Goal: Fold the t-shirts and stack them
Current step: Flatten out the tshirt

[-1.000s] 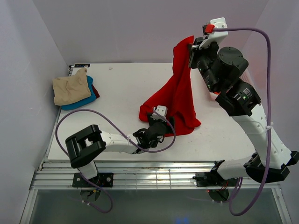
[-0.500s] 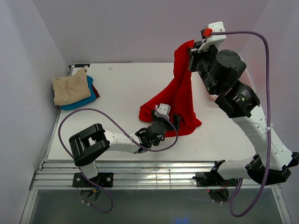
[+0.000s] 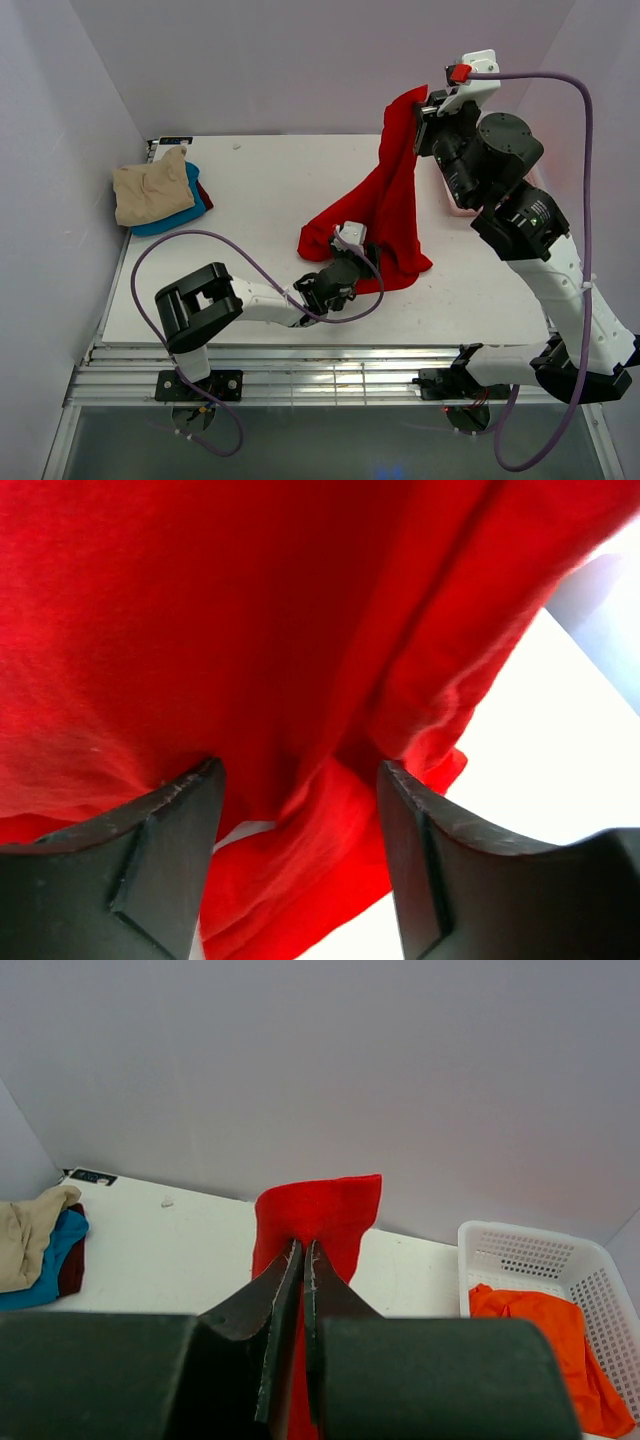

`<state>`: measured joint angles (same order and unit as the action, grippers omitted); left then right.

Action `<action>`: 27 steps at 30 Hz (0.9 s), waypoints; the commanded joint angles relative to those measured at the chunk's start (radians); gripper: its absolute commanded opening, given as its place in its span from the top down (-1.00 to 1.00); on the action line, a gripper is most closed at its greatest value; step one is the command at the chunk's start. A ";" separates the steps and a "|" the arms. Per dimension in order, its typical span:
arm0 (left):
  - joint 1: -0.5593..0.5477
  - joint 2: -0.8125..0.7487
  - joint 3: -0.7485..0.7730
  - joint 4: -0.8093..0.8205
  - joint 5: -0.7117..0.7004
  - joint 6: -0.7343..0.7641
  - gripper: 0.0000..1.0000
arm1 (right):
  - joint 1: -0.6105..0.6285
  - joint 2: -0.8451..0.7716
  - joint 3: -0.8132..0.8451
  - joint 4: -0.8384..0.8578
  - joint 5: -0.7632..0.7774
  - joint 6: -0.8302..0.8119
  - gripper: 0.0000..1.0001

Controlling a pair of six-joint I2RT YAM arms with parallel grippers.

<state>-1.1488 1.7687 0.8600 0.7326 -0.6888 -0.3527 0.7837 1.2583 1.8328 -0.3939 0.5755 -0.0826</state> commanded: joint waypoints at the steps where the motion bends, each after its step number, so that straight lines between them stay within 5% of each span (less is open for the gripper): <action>1: 0.017 -0.046 0.002 -0.009 -0.005 0.006 -0.36 | 0.000 -0.037 -0.013 0.072 0.024 -0.009 0.85; 13: 0.064 -0.072 -0.003 0.025 0.123 0.035 0.66 | 0.000 -0.059 -0.061 0.075 0.041 -0.009 0.85; 19: 0.090 -0.225 -0.061 0.015 0.127 0.076 0.79 | 0.000 -0.073 -0.102 0.075 0.061 -0.009 0.85; 27: 0.100 -0.697 -0.007 -0.410 -0.031 0.245 0.73 | -0.003 -0.112 -0.197 0.063 0.170 -0.013 0.85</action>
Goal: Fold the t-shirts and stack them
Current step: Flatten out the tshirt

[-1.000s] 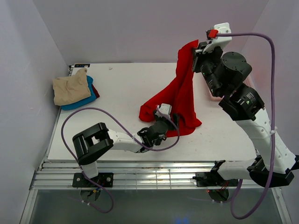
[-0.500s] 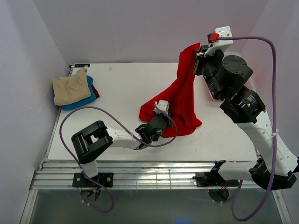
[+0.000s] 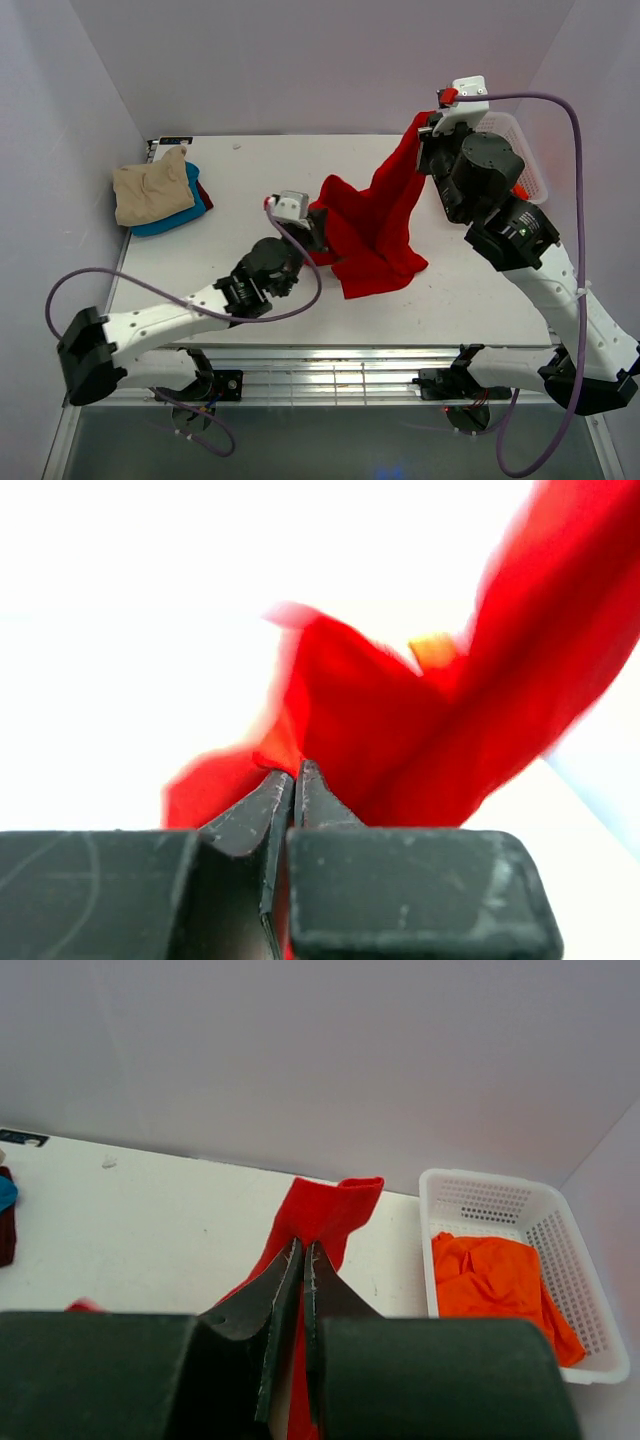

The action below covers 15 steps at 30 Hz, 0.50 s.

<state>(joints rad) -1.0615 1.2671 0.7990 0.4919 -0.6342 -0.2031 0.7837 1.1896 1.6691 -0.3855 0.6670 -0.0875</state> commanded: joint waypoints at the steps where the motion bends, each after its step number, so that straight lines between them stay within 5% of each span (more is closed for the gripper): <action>1: 0.015 -0.230 0.096 -0.208 -0.103 0.137 0.72 | -0.008 -0.047 -0.046 0.054 0.101 -0.005 0.85; 5: 0.028 -0.322 0.218 -0.373 -0.223 0.271 0.67 | -0.034 -0.045 -0.078 0.069 0.164 -0.012 0.85; 9: 0.034 -0.330 0.302 -0.360 -0.297 0.429 0.63 | -0.098 -0.010 -0.020 0.073 0.169 -0.034 0.85; 15: 0.034 -0.370 0.537 -0.748 -0.158 0.270 0.63 | -0.109 -0.021 0.151 -0.016 0.108 -0.028 0.85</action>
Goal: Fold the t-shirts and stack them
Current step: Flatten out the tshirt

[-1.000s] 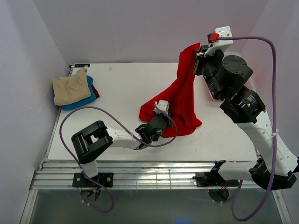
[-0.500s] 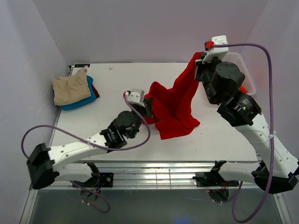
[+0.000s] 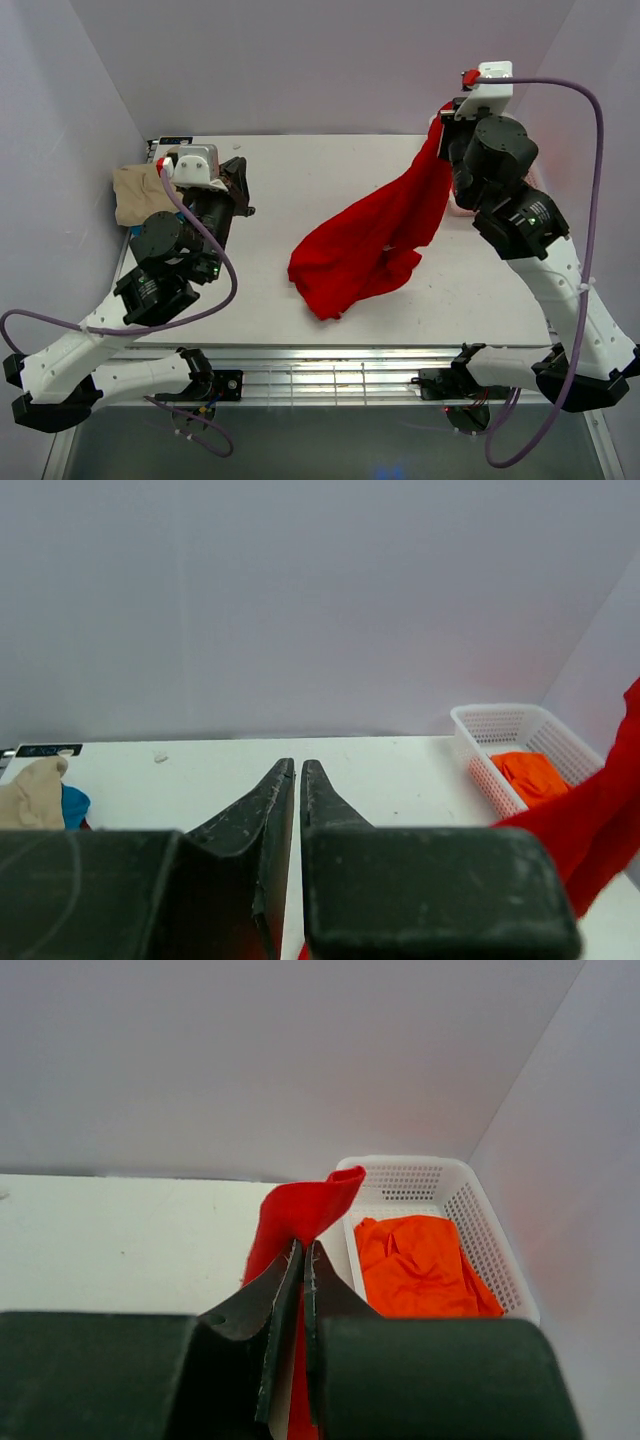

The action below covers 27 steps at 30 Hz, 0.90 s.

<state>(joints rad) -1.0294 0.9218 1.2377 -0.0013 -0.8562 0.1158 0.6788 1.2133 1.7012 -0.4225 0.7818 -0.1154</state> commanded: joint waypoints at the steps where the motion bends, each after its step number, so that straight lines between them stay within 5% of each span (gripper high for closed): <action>1: 0.002 -0.032 0.111 -0.299 0.136 -0.070 0.62 | -0.004 -0.054 0.129 -0.011 -0.038 0.008 0.84; 6: 0.002 0.017 -0.044 -0.388 0.359 -0.163 0.54 | -0.004 -0.100 0.085 -0.045 -0.061 0.008 0.85; 7: 0.002 0.043 -0.090 -0.362 0.393 -0.185 0.43 | -0.004 -0.104 0.065 -0.045 -0.059 0.011 0.85; 8: 0.002 0.101 -0.137 -0.335 0.428 -0.208 0.13 | -0.004 -0.116 0.020 -0.044 -0.059 0.019 0.85; 15: -0.001 0.319 -0.472 0.131 0.698 -0.363 -0.42 | -0.004 -0.167 -0.181 0.022 -0.076 0.054 0.85; 20: -0.001 0.517 -0.465 0.228 0.786 -0.390 -0.40 | -0.004 -0.166 -0.264 0.067 -0.090 0.065 0.85; 27: 0.000 0.549 -0.505 0.351 0.833 -0.447 -0.42 | -0.005 -0.155 -0.319 0.096 -0.093 0.063 0.85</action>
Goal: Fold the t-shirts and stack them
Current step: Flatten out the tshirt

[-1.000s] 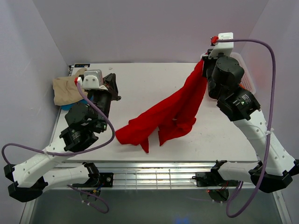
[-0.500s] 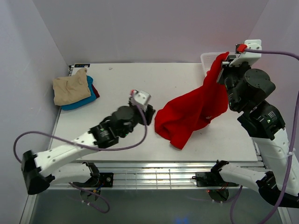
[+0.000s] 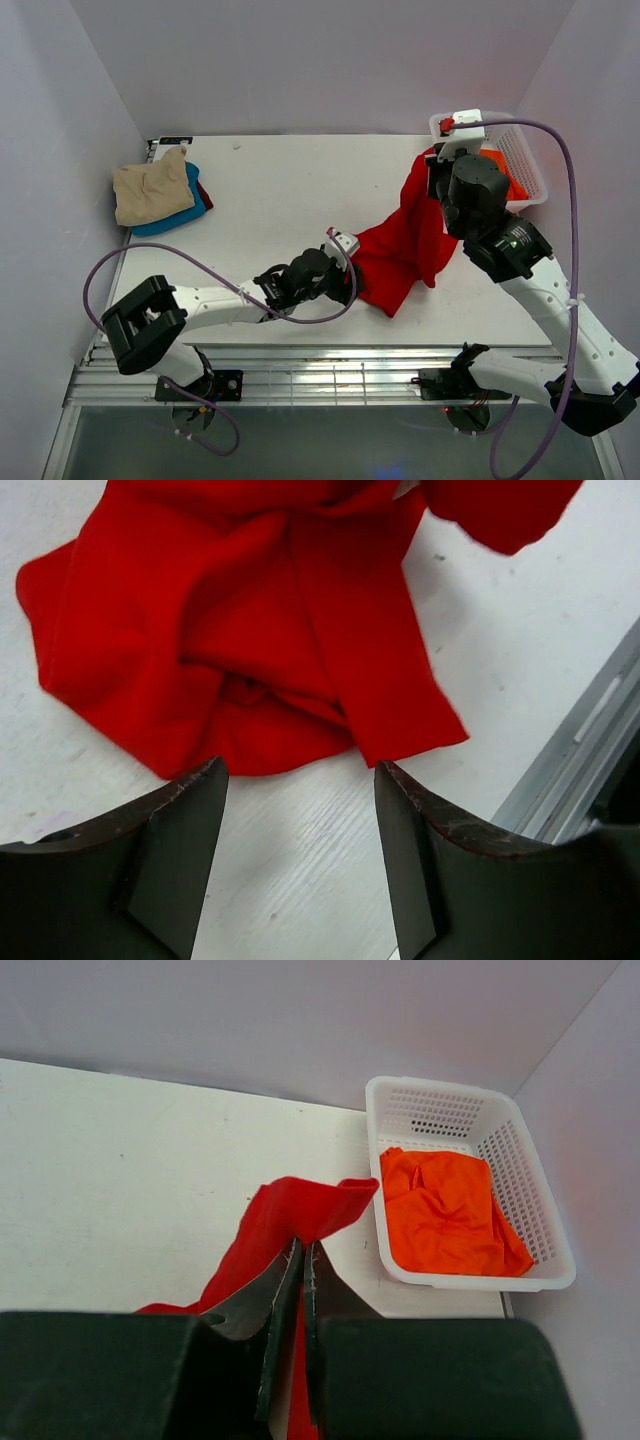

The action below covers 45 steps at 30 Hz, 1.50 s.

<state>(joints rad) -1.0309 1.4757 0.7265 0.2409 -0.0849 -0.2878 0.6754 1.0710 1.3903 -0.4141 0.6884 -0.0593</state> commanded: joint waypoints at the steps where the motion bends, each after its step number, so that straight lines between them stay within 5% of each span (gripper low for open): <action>1: 0.002 0.012 0.026 0.109 0.083 -0.056 -0.43 | -0.002 -0.013 -0.014 0.095 0.002 0.009 0.85; 8: 0.000 0.147 0.051 0.164 0.203 -0.145 -0.43 | -0.004 -0.013 -0.057 0.113 0.008 0.015 0.85; 29: -0.009 0.278 0.091 0.227 0.255 -0.198 -0.34 | -0.013 -0.013 -0.086 0.127 0.016 0.009 0.85; 33: -0.009 0.291 0.096 0.235 0.252 -0.205 -0.13 | -0.014 -0.017 -0.086 0.127 0.016 0.010 0.85; 37: -0.009 0.298 0.099 0.233 0.241 -0.202 0.45 | -0.014 -0.023 -0.091 0.127 0.014 0.009 0.85; 41: -0.009 0.253 0.087 0.215 0.195 -0.185 0.79 | -0.014 -0.028 -0.097 0.127 0.016 0.009 0.85; 45: -0.009 0.121 0.097 0.080 -0.032 -0.119 0.99 | -0.016 -0.032 -0.108 0.126 0.019 0.007 0.85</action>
<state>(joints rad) -1.0363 1.7489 0.7986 0.3973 0.0692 -0.4637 0.6666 1.0645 1.2907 -0.3401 0.6849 -0.0570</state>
